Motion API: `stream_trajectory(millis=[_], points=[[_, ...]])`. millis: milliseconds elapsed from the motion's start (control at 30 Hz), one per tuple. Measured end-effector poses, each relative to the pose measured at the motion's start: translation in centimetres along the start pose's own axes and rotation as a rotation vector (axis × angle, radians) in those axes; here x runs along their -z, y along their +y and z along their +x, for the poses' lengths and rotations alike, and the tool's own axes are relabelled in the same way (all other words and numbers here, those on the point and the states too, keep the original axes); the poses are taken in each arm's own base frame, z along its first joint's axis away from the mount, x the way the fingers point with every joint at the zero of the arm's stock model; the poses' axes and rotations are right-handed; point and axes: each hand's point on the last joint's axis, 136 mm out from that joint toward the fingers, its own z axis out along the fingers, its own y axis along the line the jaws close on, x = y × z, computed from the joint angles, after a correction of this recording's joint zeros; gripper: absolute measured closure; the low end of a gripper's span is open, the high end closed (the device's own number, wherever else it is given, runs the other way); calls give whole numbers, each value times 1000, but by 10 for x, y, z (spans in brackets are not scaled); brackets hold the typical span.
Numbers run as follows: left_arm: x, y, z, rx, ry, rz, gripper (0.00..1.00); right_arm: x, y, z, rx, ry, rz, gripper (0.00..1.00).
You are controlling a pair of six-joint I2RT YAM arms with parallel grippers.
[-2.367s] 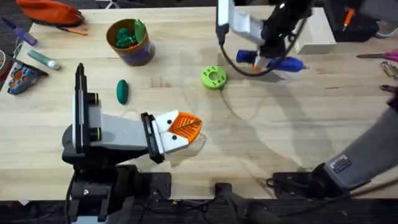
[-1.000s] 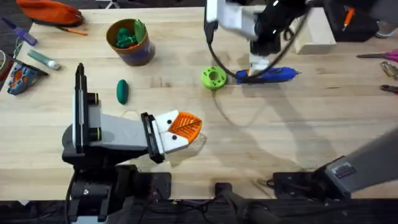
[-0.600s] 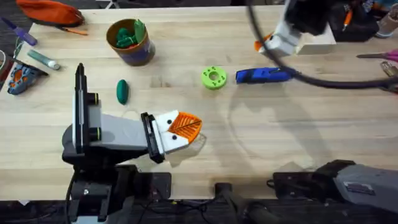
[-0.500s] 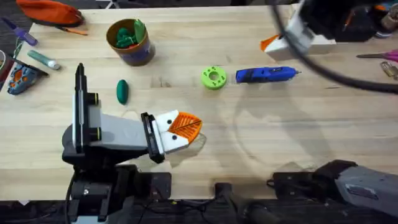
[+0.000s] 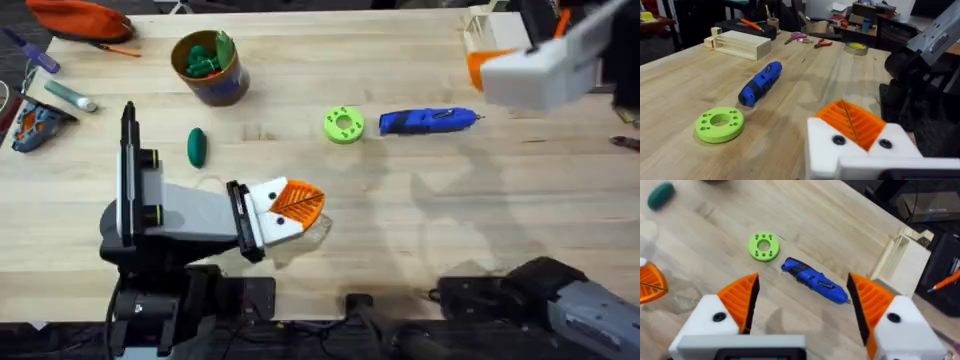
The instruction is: Pick up the gripper from the table and insert it into the empty holder that is missing its gripper. Then pick up a screw, insert it into the mounting hole, and use the screwdriver to tighten it. Finally, clean up the table by picking up the vegetable and placing it into the bucket.
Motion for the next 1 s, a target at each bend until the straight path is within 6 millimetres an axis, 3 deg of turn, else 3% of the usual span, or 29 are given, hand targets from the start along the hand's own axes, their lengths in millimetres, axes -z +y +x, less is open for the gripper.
stream_trajectory(millis=[167, 367, 400, 567, 600, 833, 1000], points=[[0, 0, 0, 0, 0, 0, 989, -15, 3, 31, -72, -49, 27, 16], [0, 0, 0, 0, 0, 0, 987, -48, 12, 74, -131, -13, 24, 15], [0, 0, 0, -6, 0, 0, 917, -53, 14, 81, -135, 6, 22, 14], [0, 0, 0, -4, 0, -2, 127, -65, 16, 95, -149, 48, 17, 13], [0, 0, 0, -1, 0, -1, 49, -65, 16, 94, -152, 42, 17, 12], [0, 5, -2, -5, -4, -28, 15, -65, 16, 93, -153, 37, 18, 13], [3, 29, -8, 81, -31, -167, 15, -65, 16, 93, -153, 37, 18, 12]])
